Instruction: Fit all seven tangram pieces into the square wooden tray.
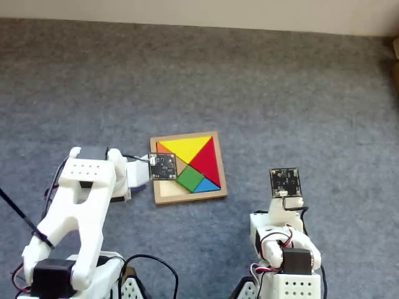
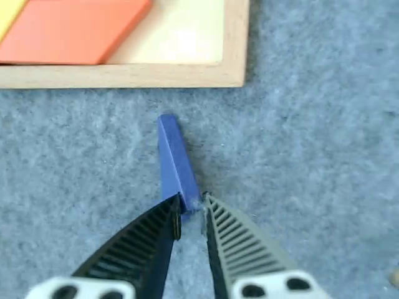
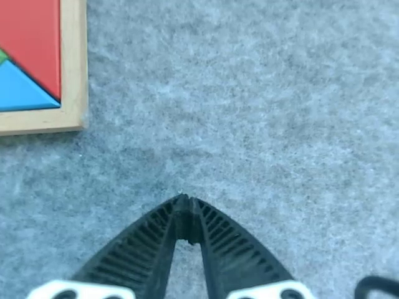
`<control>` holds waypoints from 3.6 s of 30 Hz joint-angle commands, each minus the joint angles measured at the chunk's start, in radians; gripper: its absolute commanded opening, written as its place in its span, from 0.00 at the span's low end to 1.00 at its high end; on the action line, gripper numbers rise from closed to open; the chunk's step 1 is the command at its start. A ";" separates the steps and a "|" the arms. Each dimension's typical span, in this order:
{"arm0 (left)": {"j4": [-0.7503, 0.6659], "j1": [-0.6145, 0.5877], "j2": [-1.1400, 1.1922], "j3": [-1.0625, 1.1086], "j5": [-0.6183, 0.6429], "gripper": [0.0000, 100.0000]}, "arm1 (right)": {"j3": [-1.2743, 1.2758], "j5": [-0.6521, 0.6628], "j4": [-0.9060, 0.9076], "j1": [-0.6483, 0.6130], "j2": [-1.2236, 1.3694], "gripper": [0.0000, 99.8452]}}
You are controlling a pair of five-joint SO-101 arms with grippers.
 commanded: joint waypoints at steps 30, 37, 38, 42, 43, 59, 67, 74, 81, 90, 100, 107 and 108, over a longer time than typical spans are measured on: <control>-0.235 0.018 -0.013 0.154 0.204 0.01 | 0.150 -0.003 0.005 0.008 -0.016 0.01; 0.005 0.042 -0.013 -0.079 0.331 0.01 | 0.150 -0.003 0.005 0.008 -0.016 0.01; 0.037 0.053 -0.013 -0.110 0.350 0.01 | 0.150 -0.003 0.005 0.008 -0.016 0.01; 0.141 0.114 -0.013 -0.202 0.402 0.01 | 0.150 -0.003 0.005 0.008 -0.016 0.01; 0.158 0.133 -0.013 -0.216 0.414 0.01 | 0.150 -0.003 0.005 0.008 -0.016 0.01; 0.066 0.386 -0.131 -0.220 0.526 0.01 | 0.150 -0.003 0.005 0.008 -0.016 0.01; -0.273 0.386 -0.285 0.071 0.520 0.01 | 0.150 -0.005 0.005 0.008 -0.016 0.01; -0.523 0.386 -0.326 0.285 0.519 0.01 | 0.150 -0.003 0.005 0.008 -0.016 0.01; -0.631 0.386 -0.329 0.401 0.433 0.01 | 0.150 -0.003 0.005 0.008 -0.016 0.01; -0.575 0.387 -0.384 0.414 0.433 0.01 | 0.150 -0.002 0.005 0.008 -0.016 0.01; -0.365 0.472 -0.582 0.406 0.603 0.20 | 0.150 -0.002 0.005 0.008 -0.016 0.01; -0.310 0.456 -0.717 0.406 0.647 0.20 | 0.150 -0.003 0.005 0.008 -0.016 0.01; -0.305 0.440 -0.737 0.406 0.664 0.20 | 0.150 -0.003 0.005 0.008 -0.016 0.01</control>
